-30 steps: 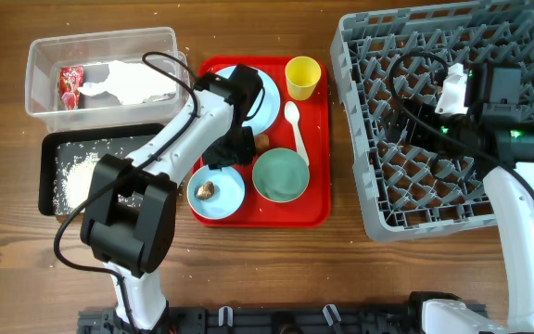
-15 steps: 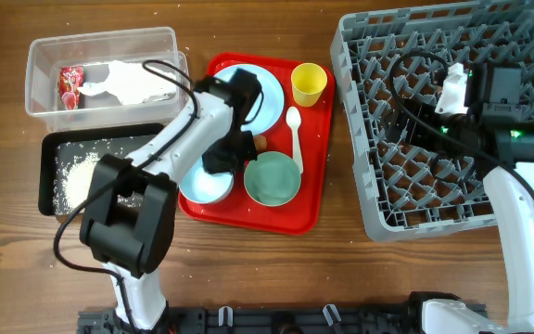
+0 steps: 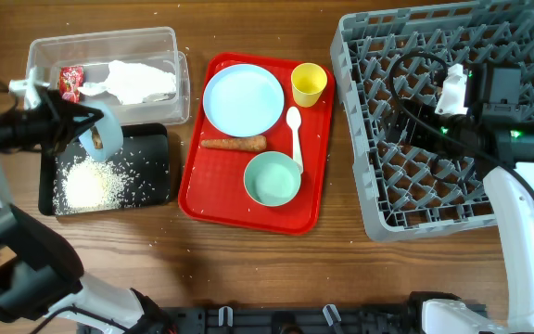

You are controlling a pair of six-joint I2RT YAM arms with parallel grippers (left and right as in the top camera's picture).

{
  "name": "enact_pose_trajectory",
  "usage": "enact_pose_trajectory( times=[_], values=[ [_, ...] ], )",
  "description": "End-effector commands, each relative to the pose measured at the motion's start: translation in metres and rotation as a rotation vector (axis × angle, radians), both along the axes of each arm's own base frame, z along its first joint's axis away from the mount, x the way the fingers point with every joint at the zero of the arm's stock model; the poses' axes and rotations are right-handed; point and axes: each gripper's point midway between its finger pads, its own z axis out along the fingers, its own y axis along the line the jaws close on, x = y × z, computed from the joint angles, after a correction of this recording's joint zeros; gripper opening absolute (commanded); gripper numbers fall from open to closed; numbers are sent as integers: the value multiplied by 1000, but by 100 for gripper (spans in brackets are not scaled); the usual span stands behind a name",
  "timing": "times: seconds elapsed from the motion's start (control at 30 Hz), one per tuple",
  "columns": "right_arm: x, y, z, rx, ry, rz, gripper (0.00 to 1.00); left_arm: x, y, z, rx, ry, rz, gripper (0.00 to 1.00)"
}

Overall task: Sort waste into correct bins and load items into the dishwasher rack
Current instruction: 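Grasp the small blue bowl and tip the nut shell into the black tray, then return the small blue bowl to the red tray with left gripper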

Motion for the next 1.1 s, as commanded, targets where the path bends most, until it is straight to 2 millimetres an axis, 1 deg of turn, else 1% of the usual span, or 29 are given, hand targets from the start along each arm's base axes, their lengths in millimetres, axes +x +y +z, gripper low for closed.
enact_pose_trajectory(
  times=[0.0, 0.07, 0.13, 0.17, 0.23, 0.27, 0.33, 0.4, 0.43, 0.47, 0.5, 0.6, 0.63, 0.67, 0.7, 0.73, 0.77, 0.8, 0.83, 0.87, 0.9, 0.97, 1.0, 1.03, 1.07],
  values=[
    [3, 1, 3, -10, -8, 10, 100, -1, 12, -4, -224, -157, 32, 4],
    [3, 1, 2, -9, -7, 10, 100, -8, 28, -19, -342, -189, 105, 4],
    [3, 1, 2, -9, -7, 10, 100, -11, 40, -20, -467, -215, 185, 4],
    [3, 1, 2, -9, -7, 10, 100, -14, 51, -22, -531, -230, 238, 4],
    [3, 1, 2, -9, -7, 10, 100, -18, 65, -28, -559, -231, 288, 4],
    [3, 1, 2, -9, -7, 10, 100, -19, 68, -27, -562, -237, 296, 4],
    [3, 1, 2, -9, -7, 10, 100, -19, 70, -24, -574, -251, 302, 4],
    [2, 1, 2, -9, -5, 10, 100, -19, 68, -16, -634, -247, 322, 4],
    [1, 1, 2, -9, 0, 10, 100, -20, 66, -26, -559, -244, 290, 4],
    [1, 1, 1, -8, 3, 9, 100, -23, 67, -47, -447, -194, 256, 4],
    [1, 1, 1, -9, 3, 9, 100, -27, 68, -62, -388, -124, 248, 4],
    [2, 1, 2, -9, -5, 9, 100, -28, 64, -59, -398, -119, 243, 4],
    [3, 1, 3, -4, -7, 1, 100, -24, 61, -52, -381, -133, 223, 4],
    [3, 1, 3, 3, -3, -12, 100, -21, 55, -45, -366, -147, 199, 4],
    [3, 1, 3, 4, -3, -11, 100, -16, 40, -31, -335, -175, 145, 4],
    [3, 1, 3, 3, -3, -12, 100, -11, 19, -21, -283, -192, 72, 4],
    [3, 1, 3, 4, -3, -11, 99, -10, 5, -16, -241, -195, 21, 4],
    [3, 1, 3, 4, -2, -11, 100, -9, -28, -10, -166, -180, -79, 4],
    [3, 1, 3, 3, -2, -11, 100, -9, -57, -7, -120, -160, -158, 4],
    [3, 1, 3, 3, -2, -11, 100, -11, -79, -10, -58, -126, -220, 4],
    [3, 1, 3, 3, -2, -11, 100, -13, -101, -25, 68, -33, -270, 4],
    [3, 1, 3, 3, -2, -11, 100, -17, -123, -53, 284, 105, -307, 4],
    [3, 1, 3, 3, -2, -11, 100, -19, -135, -65, 373, 146, -331, 4],
    [3, 1, 3, 3, -3, -11, 100, -22, -153, -74, 466, 164, -376, 4],
    [3, 1, 3, 3, -2, -11, 100, -24, -165, -81, 545, 175, -401, 4]
  ],
)
